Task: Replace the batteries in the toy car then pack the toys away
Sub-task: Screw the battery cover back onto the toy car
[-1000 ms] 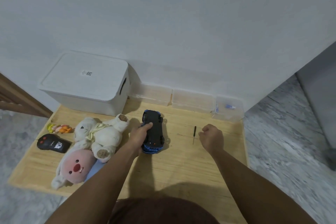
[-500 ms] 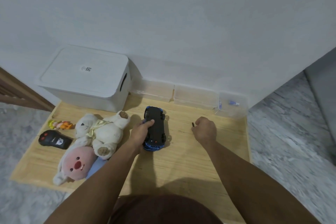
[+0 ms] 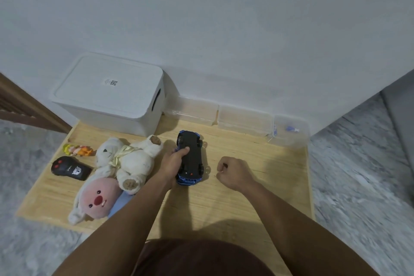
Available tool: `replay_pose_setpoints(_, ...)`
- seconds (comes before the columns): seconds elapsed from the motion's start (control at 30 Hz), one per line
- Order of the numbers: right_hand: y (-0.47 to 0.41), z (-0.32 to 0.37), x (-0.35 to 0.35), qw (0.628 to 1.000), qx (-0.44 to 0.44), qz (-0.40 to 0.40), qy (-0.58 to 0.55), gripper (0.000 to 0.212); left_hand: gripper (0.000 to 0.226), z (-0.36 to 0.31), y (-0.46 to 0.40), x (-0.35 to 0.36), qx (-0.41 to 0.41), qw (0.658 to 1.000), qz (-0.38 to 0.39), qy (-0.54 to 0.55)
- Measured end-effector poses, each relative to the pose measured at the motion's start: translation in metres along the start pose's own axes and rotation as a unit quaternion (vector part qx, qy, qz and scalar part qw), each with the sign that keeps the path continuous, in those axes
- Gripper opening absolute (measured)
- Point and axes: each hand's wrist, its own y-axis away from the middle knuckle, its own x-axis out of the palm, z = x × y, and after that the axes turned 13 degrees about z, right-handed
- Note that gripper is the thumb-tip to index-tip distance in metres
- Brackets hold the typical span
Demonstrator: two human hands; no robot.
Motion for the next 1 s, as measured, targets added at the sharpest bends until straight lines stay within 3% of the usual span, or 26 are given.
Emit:
replay_pose_setpoints(0.23,0.003,-0.005,0.007,0.995,-0.047,-0.017,0.085,0.016,0.030,-0.001,0.003,0.003,-0.007,1.000,0.003,-0.005)
replay_pose_setpoints(0.37,0.006,0.000,0.011,0.979,-0.069,-0.022,0.193,0.025,0.036,0.001,0.001,0.002,-0.005,1.000,0.000,-0.019)
replay_pose_setpoints(0.5,0.005,0.002,0.019,0.960,-0.082,-0.044,0.262,0.026,0.023,0.000,0.005,0.008,0.002,1.000,0.008,-0.015)
replay_pose_setpoints(0.57,0.004,0.004,0.023,0.967,-0.067,-0.048,0.243,0.022,0.021,-0.002,0.007,0.010,0.006,1.000,0.014,-0.015)
replay_pose_setpoints(0.73,0.000,0.013,0.006,0.992,-0.029,-0.101,0.075,0.012,0.024,-0.004,0.012,0.011,0.014,0.999,0.034,-0.006)
replay_pose_setpoints(1.0,-0.004,0.051,-0.037,0.985,-0.119,-0.126,0.021,0.012,0.028,-0.011,0.017,0.023,0.049,0.995,0.077,-0.027)
